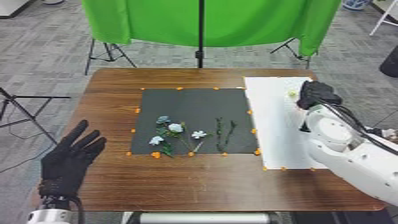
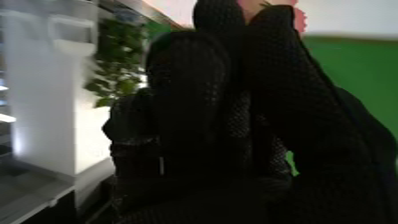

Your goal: Arrange flowers

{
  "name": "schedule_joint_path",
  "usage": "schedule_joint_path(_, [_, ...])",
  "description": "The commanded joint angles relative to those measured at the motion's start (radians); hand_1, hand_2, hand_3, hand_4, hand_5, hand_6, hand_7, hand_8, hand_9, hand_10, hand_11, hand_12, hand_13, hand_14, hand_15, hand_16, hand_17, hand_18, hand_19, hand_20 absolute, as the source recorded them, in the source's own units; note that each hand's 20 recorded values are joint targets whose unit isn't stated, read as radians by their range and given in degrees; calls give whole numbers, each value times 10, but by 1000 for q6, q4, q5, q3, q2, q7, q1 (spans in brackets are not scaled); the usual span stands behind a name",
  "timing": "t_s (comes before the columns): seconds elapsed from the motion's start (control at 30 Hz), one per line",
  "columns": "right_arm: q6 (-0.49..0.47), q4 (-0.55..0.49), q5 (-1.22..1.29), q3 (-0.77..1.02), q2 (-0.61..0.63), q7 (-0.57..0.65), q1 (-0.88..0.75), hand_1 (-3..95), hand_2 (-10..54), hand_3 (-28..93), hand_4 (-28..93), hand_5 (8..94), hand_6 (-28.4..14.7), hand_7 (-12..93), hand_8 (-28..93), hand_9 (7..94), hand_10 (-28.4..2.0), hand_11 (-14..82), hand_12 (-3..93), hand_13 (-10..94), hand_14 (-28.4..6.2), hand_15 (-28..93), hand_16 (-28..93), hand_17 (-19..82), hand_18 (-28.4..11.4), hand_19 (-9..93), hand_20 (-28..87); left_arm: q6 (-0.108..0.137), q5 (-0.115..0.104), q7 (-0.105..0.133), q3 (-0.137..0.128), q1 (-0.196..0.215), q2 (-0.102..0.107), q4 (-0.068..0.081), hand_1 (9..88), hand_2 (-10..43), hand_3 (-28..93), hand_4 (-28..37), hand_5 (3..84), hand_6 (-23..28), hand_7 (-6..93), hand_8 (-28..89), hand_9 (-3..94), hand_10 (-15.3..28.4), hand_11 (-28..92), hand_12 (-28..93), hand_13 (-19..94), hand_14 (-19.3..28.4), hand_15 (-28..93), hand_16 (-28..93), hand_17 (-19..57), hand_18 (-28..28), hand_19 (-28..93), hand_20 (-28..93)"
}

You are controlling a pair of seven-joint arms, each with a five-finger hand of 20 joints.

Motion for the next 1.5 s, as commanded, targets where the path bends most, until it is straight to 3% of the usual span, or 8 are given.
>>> schedule_joint_path(0.03, [-30,-139,7,-59,-125,-126,92,580,-95,692,-283,867,27,180,23,937,-63,174,309,839,-26,603,238,398,-184,928,414,-21,14,-18,5,-4,-8,3,212,50,825,-280,360,73,116,-101,352,197,207,99,237,283,488,-84,-101,274,548,87])
schedule_joint_path(0.6, [-174,-101,-47,-129,-276,-166,47,548,-95,698,-283,821,27,173,2,920,-66,165,361,768,-47,674,214,334,-195,916,418,-26,27,-61,-4,-17,-22,6,214,49,826,-279,361,73,116,-101,352,197,207,99,237,283,488,-84,-101,274,548,87])
schedule_joint_path(0.87, [-213,-93,-55,-129,-268,-160,49,538,-95,695,-283,799,24,167,-6,906,-69,158,367,749,-53,684,208,318,-195,908,421,-17,16,-46,5,-17,-7,5,214,50,826,-279,361,73,117,-101,352,197,206,99,237,283,489,-84,-101,274,548,87])
schedule_joint_path(1.0, [-240,-104,-68,-112,-266,-179,37,472,-95,730,-283,743,20,169,-23,858,-78,244,318,723,-61,706,197,303,-198,900,442,-6,1,-26,15,-14,12,6,214,50,826,-279,361,73,116,-101,352,196,207,99,238,282,488,-84,-101,273,548,87])
schedule_joint_path(1.03, [-250,-109,-62,-101,-266,-183,30,464,-95,733,-283,732,18,168,-37,847,-79,259,311,719,-63,710,195,300,-198,899,445,6,-15,-7,23,-10,35,5,215,50,826,-279,361,73,117,-101,352,197,207,99,238,283,489,-84,-101,273,548,87])
schedule_joint_path(1.4, [-262,-175,-46,-19,-201,-182,9,350,-95,791,-283,621,-1,141,-125,729,-114,452,206,664,-92,763,189,274,-215,897,477,-2,1,-23,13,-1,7,2,215,50,826,-278,361,73,117,-101,352,197,208,99,238,283,489,-84,-101,274,549,86])
schedule_joint_path(1.43, [-260,-181,-47,-7,-191,-181,6,348,-95,790,-283,619,-2,140,-124,724,-114,453,204,660,-93,765,189,273,-216,897,478,14,-23,5,25,5,39,1,215,50,827,-277,361,73,117,-101,352,197,208,99,238,282,489,-84,-101,274,549,86])
schedule_joint_path(1.5, [-255,-193,-39,14,-167,-184,4,343,-95,788,-283,616,-5,138,-122,717,-116,454,200,655,-96,767,188,270,-218,896,480,15,-23,3,26,5,38,0,215,50,826,-277,361,73,117,-102,352,197,208,99,238,283,489,-85,-101,274,550,86])
